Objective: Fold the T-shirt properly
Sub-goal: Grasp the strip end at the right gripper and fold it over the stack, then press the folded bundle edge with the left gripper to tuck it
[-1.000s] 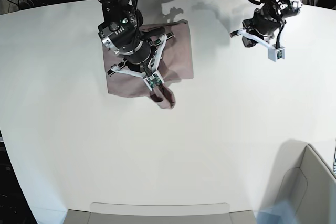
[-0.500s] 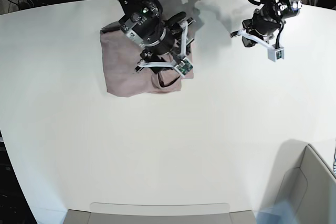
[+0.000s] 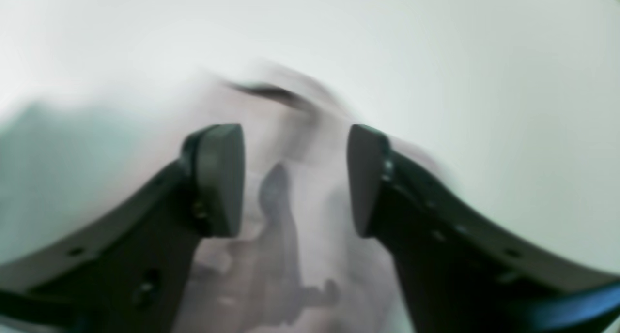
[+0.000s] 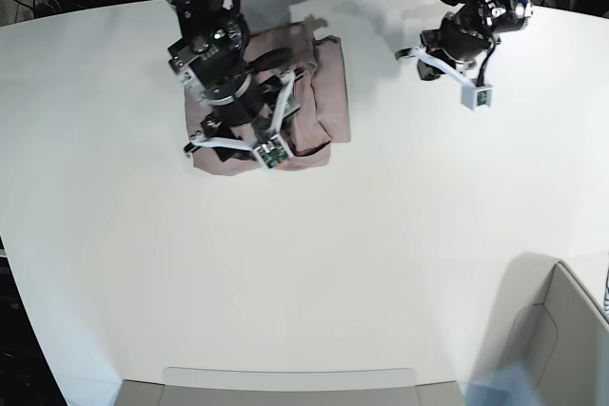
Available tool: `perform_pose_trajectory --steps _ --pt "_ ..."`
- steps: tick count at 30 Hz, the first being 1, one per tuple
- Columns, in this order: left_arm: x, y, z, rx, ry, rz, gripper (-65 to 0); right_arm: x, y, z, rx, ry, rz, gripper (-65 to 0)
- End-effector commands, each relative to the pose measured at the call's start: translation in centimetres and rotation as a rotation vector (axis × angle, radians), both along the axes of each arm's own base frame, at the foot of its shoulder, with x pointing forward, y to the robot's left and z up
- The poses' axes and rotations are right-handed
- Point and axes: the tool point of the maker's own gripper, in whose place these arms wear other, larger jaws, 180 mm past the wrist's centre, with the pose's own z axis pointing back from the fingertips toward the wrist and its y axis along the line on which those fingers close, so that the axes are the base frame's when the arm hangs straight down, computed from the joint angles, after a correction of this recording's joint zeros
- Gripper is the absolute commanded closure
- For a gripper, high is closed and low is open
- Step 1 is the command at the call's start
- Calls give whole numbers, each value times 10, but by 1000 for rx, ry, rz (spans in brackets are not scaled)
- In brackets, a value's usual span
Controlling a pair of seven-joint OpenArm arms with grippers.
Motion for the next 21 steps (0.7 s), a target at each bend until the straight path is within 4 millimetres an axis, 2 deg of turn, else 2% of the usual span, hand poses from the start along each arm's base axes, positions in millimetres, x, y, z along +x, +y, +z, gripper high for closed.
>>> perform_pose_trajectory --steps 1,4,6,9,11,14,18,21 --pt "5 -20 11 -38 -41 -47 0 8 -12 10 -4 -44 -22 -252" --pt "6 -69 17 -102 -58 -178 0 16 -56 12 -27 -51 -111 -193" --pt "6 -93 22 -132 -71 -248 0 18 -85 13 -2 -45 -183 -170" --pt "10 -115 31 -159 -120 -296 0 17 -127 16 69 -34 -292 -167" --pt "14 -121 36 -169 -151 -303 0 11 -144 15 110 -21 -332 -167" --pt "18 -134 41 -181 -174 -341 -1 -2 -157 6 137 22 -349 -167" --pt "22 -147 42 -191 -187 -369 -84 -20 -164 -10 135 83 -357 -167" --pt "27 -147 43 -187 -196 -369 -112 -30 -164 -18 130 114 -360 -167"
